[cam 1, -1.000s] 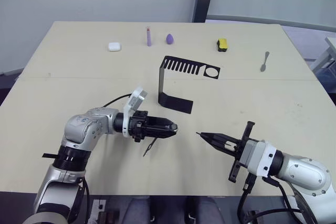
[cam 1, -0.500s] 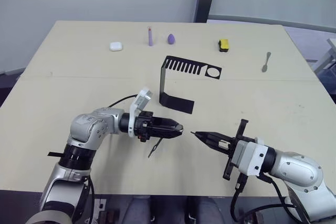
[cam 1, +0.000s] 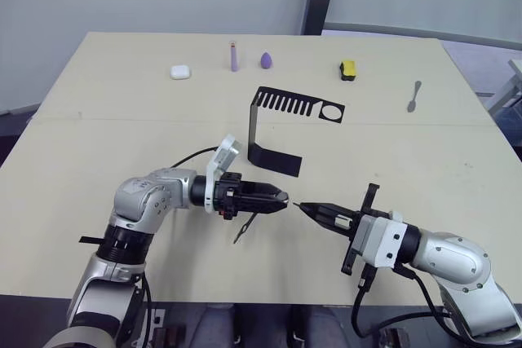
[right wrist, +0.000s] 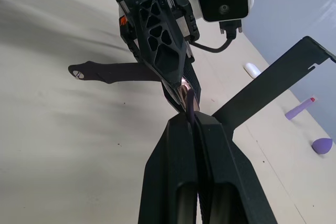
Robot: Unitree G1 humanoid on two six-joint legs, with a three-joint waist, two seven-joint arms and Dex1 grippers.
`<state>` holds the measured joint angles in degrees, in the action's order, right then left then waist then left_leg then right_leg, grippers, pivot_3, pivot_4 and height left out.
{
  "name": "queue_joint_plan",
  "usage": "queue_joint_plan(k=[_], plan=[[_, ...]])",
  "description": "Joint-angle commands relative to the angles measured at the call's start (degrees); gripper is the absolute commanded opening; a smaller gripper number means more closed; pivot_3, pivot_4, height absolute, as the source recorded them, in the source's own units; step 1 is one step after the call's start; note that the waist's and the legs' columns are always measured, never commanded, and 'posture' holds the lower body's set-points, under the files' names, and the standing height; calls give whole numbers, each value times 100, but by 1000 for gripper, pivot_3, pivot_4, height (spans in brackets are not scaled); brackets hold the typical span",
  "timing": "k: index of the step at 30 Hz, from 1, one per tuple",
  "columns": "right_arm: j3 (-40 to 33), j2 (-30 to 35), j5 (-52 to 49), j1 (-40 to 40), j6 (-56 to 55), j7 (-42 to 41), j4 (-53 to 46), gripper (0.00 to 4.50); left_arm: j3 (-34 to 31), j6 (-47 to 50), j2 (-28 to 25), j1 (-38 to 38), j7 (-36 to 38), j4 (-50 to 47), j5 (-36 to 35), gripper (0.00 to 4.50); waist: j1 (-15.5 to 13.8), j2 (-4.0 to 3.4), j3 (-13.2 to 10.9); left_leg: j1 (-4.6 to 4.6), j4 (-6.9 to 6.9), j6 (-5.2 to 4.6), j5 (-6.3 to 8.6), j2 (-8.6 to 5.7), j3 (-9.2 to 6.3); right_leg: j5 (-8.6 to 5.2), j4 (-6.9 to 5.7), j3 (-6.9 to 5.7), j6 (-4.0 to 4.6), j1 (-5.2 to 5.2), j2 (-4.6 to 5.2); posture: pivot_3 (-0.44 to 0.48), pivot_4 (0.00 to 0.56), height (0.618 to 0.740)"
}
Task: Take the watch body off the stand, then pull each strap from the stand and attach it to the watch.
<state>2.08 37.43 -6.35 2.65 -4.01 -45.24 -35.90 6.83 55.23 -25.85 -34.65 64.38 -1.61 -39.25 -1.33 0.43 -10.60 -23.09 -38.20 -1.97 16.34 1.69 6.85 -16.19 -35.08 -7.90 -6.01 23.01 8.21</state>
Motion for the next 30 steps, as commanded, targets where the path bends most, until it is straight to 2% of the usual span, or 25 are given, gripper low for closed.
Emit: queue_joint_plan(k=[1,18,30], plan=[[-13,-40,3,-12,-153,93,-95,0,-41,20,12,-66,-36,-147,-113,1606,1,0,0,0,0,0,0,0,0,0,0,0,0,0,0,0,150,740],[-12,-92,50,-3,-245,126,72,0,72,7,53,-34,-28,-247,-96,1606,1,0,0,0,0,0,0,0,1,0,-1,0,0,0,0,0,150,740],[4,-158,85,47,-237,147,78,0,10,69,172,-69,-356,-198,-120,1606,1,0,0,0,-1,0,0,0,1,0,-1,0,0,0,0,0,150,740]])
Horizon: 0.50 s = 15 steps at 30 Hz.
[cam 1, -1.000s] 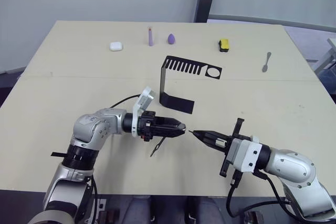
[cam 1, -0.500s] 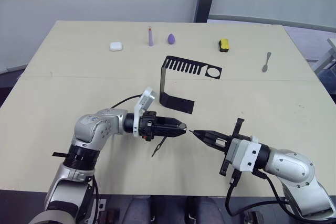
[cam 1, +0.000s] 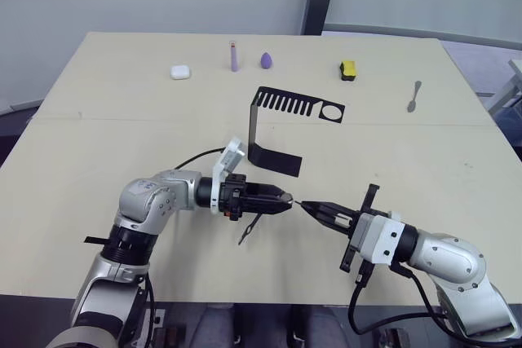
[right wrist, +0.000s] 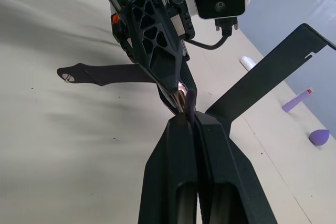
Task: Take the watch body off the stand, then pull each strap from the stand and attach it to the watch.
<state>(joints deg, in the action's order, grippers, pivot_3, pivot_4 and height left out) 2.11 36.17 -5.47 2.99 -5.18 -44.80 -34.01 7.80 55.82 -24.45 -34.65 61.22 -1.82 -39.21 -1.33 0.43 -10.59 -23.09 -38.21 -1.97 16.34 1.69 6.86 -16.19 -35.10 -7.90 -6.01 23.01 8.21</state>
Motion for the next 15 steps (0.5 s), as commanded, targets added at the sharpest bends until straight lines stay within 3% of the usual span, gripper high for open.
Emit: queue_joint_plan(k=[1,15], plan=[[0,-37,1,14,-120,106,-108,0,-80,17,23,-65,-54,-178,-115,1606,1,0,0,0,0,0,0,0,0,0,0,0,0,0,0,0,150,740],[39,-104,9,16,-110,87,-85,0,-73,51,23,-27,-116,-189,-129,1606,0,0,0,0,0,0,0,0,0,0,-1,0,0,0,0,0,150,740]])
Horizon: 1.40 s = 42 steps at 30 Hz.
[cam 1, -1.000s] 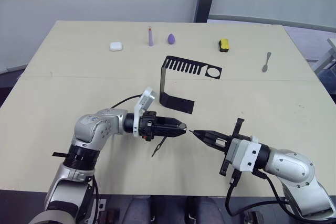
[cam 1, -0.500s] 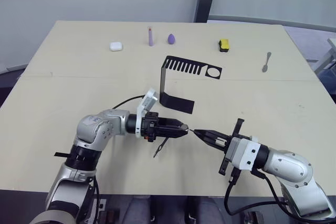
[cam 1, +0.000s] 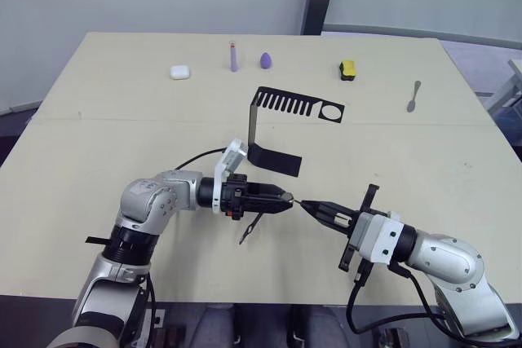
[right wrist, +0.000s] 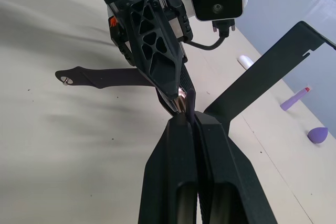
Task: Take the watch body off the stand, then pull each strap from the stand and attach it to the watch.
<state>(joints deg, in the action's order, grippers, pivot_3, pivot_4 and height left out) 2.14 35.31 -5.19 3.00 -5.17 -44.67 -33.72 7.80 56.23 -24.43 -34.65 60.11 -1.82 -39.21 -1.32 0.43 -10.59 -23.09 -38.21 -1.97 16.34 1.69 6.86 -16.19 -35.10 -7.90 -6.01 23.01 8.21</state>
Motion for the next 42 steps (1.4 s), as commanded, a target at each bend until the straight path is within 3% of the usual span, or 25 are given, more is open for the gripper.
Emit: queue_joint_plan(k=[1,42], plan=[[48,-23,-10,22,-107,79,-123,0,-74,12,21,-26,-12,-192,-132,1606,0,0,0,0,0,0,0,0,0,0,-1,0,0,0,0,0,150,740],[290,-109,209,-238,-222,130,151,0,4,60,114,-9,-136,-274,-122,1606,1,0,0,0,0,0,0,0,1,0,-1,0,0,0,0,0,150,740]])
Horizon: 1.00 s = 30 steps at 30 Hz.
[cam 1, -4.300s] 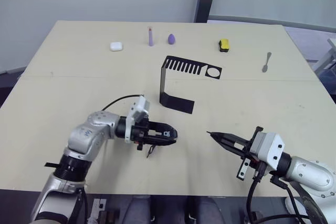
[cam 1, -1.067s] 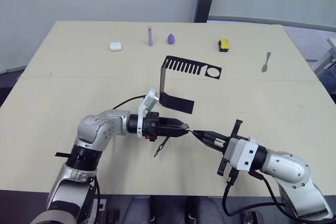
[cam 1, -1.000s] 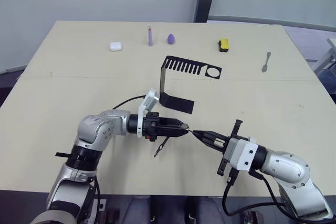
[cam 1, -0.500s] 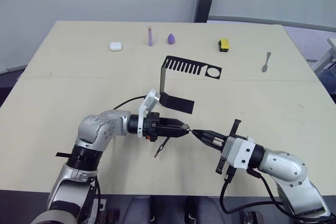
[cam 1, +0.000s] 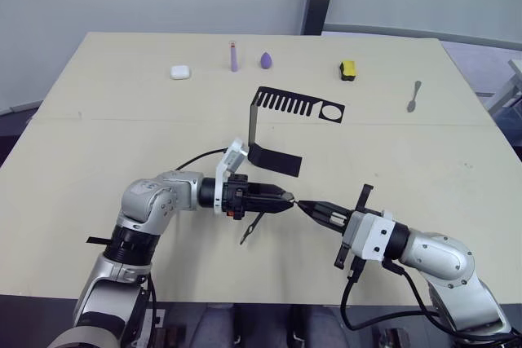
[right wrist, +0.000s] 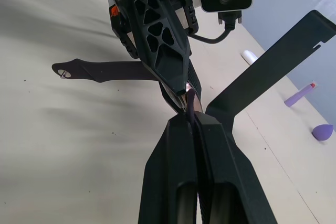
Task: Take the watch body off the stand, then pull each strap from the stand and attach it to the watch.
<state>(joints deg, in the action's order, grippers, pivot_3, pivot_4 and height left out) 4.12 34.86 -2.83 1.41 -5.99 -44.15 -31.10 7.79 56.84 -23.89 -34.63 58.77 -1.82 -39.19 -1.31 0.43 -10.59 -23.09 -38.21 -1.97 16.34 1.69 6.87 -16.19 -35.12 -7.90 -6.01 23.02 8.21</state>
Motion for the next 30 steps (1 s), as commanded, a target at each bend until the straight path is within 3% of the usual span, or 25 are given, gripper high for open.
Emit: queue_joint_plan(k=[1,30], plan=[[100,-69,-19,-93,-139,79,-105,0,9,-3,63,-12,-6,-274,-122,1606,0,0,0,0,0,0,0,0,0,0,0,0,0,0,0,0,150,740],[189,-269,137,-264,-24,119,-11,0,81,5,156,-62,-139,-322,-108,1606,2,0,0,0,0,0,0,0,0,0,-2,0,0,0,0,0,150,740]])
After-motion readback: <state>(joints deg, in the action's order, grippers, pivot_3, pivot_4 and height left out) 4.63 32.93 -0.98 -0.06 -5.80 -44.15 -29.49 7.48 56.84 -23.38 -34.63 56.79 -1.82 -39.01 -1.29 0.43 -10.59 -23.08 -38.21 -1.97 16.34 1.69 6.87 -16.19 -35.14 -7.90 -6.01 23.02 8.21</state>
